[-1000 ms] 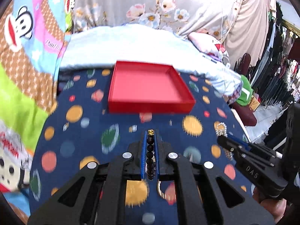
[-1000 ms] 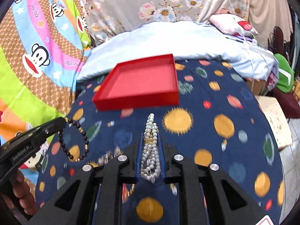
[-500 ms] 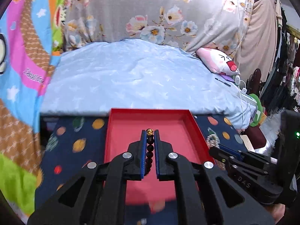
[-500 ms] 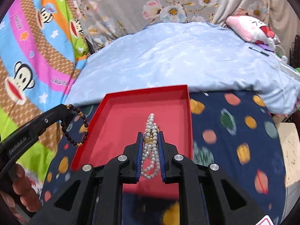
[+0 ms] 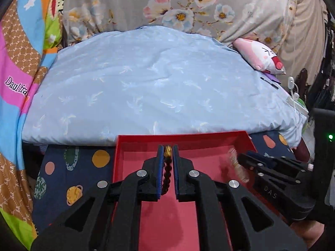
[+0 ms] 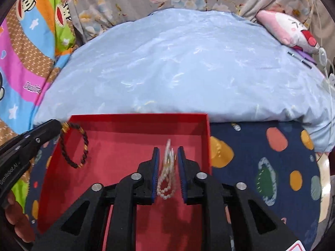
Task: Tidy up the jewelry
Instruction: 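Carry the bead bracelet and pearl necklace into the red tray and open both tools, then withdraw both tools from the tray back over the jewelry, then grasp the gold bangle with the left tool while the right tool grasps a silver chain bracelet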
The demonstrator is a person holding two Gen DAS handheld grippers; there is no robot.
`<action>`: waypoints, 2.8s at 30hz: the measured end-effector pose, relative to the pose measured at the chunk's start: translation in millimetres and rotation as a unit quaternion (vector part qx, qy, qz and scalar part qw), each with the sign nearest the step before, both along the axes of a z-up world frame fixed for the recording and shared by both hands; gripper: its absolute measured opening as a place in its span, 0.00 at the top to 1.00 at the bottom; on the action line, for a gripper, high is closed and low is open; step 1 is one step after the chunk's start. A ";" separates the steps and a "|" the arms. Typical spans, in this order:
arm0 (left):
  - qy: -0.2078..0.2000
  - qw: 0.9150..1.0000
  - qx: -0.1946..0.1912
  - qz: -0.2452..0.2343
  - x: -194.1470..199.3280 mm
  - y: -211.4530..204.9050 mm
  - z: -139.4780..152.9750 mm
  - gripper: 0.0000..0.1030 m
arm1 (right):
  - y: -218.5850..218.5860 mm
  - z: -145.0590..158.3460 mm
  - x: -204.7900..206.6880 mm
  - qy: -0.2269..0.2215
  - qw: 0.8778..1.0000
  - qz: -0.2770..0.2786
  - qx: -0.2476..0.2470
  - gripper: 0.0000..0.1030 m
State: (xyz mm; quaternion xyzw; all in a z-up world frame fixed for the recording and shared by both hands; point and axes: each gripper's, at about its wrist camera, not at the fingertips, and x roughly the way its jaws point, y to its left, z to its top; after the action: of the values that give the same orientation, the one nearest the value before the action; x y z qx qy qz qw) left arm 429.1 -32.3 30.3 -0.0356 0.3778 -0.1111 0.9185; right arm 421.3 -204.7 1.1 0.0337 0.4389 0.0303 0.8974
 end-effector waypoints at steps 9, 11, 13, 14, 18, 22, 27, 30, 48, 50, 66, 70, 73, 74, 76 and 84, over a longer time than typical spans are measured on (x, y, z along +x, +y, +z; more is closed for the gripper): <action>-0.034 0.998 0.024 0.040 -38.5 27.2 27.0 0.54 | -16.9 41.6 -52.2 -0.063 0.998 -0.015 -0.023 0.55; -0.043 0.997 0.040 0.045 -62.3 31.9 35.7 0.50 | -19.7 50.1 -76.7 -0.072 0.997 -0.016 -0.029 0.53; -0.045 0.996 0.053 0.053 -85.5 36.0 41.4 0.44 | -24.6 58.2 -111.7 -0.075 0.997 -0.017 -0.028 0.51; -0.043 0.996 0.054 0.056 -99.9 39.1 43.3 0.41 | -27.2 60.3 -127.6 -0.075 0.997 -0.017 -0.026 0.51; -0.039 0.996 0.053 0.060 -155.7 47.8 41.6 0.39 | -30.7 60.3 -187.9 -0.070 0.997 -0.016 -0.021 0.49; -0.022 0.995 0.061 0.071 -211.1 54.7 22.2 0.39 | -30.3 48.7 -248.1 -0.054 0.998 -0.022 -0.033 0.49; 0.023 0.996 0.047 0.075 -261.2 61.9 -6.7 0.39 | -30.3 25.7 -303.3 -0.013 1.000 -0.024 -0.002 0.49; 0.044 0.996 0.039 0.073 -285.7 63.5 -20.8 0.39 | -23.5 10.8 -329.3 0.009 1.000 -0.018 0.012 0.49; 0.095 0.995 0.031 0.012 -352.9 7.4 -62.9 0.39 | -11.6 -11.3 -391.6 0.028 0.999 -0.030 0.013 0.49; 0.097 0.995 0.028 0.005 -355.4 3.2 -63.1 0.39 | -13.6 -11.2 -393.3 0.026 0.999 -0.033 0.013 0.49; 0.106 0.993 0.056 -0.022 -358.5 -34.2 -80.3 0.34 | -25.4 -10.5 -394.1 0.024 0.999 -0.044 0.022 0.49; 0.105 0.993 0.051 -0.026 -357.4 -30.9 -78.9 0.47 | -22.3 -13.0 -391.6 0.026 0.999 -0.038 0.026 0.49; 0.109 0.993 0.041 -0.031 -357.4 -27.3 -77.3 0.47 | -18.1 -14.2 -389.2 0.027 0.999 -0.031 0.028 0.49; 0.109 0.993 0.039 -0.033 -357.7 -26.6 -76.8 0.47 | -16.3 -14.7 -388.1 0.028 0.999 -0.029 0.029 0.49; 0.108 0.993 0.034 -0.034 -359.5 -23.6 -73.2 0.47 | -12.9 -15.4 -385.7 0.028 0.999 -0.024 0.030 0.49; 0.087 0.996 0.024 -0.014 -361.5 2.5 -48.6 0.47 | 6.4 -17.8 -361.9 0.022 0.999 -0.002 0.040 0.54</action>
State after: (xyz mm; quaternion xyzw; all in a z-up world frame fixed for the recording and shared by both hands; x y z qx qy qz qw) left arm 67.6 -29.8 -18.4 -0.0177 0.4593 -0.1117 0.8810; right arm 59.5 -198.2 -16.7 0.0708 0.4574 0.0453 0.8853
